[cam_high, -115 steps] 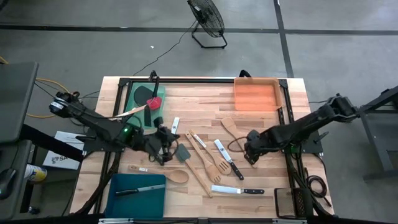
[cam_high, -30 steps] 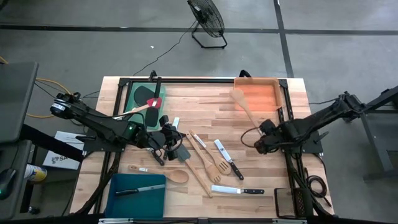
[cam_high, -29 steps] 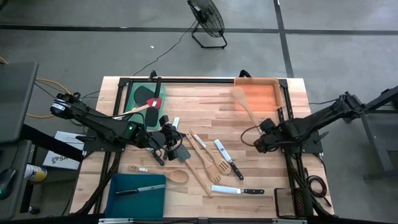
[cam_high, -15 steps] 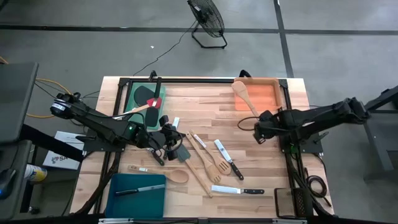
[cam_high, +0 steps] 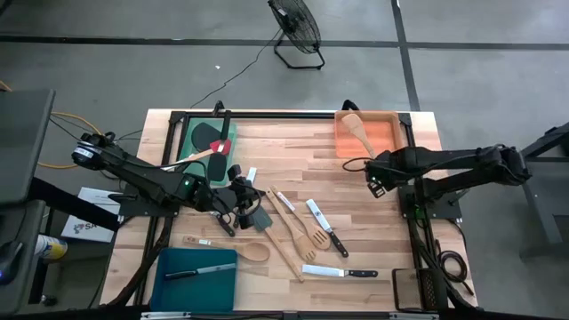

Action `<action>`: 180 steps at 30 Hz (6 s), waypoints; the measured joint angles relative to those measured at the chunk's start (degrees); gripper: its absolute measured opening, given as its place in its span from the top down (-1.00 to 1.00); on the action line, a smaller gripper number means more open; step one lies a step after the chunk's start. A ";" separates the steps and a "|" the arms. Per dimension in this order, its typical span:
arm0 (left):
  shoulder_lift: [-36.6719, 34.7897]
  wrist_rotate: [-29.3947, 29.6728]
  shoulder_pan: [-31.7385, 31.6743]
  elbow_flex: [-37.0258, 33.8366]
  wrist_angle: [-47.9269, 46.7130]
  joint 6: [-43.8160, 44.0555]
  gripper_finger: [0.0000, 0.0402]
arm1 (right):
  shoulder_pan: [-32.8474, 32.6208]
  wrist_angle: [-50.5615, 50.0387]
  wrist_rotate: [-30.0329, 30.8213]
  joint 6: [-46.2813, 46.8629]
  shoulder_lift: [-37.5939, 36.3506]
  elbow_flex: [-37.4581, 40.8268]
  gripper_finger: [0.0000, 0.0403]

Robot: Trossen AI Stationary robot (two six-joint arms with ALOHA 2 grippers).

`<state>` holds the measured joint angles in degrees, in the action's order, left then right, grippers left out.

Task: Pick & Place Kitchen Items
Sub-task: Put the brown wooden turner into the orange bin

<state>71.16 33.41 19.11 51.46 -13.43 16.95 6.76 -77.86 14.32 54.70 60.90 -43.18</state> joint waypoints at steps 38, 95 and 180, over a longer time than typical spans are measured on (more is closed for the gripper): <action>-0.01 -4.87 0.02 -0.53 -1.49 -0.24 1.00 | 22.92 -12.18 -4.47 -26.02 22.16 -27.58 0.54; -0.02 -11.50 0.04 -3.37 3.54 4.91 1.00 | 25.12 42.62 3.80 -19.94 -3.71 -4.06 0.54; -0.02 -11.24 0.02 -3.37 11.10 17.95 1.00 | 4.93 150.51 38.58 56.41 33.22 26.12 0.54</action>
<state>71.14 22.17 19.14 48.10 -2.33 34.90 11.68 72.65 52.90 111.11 94.13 -17.06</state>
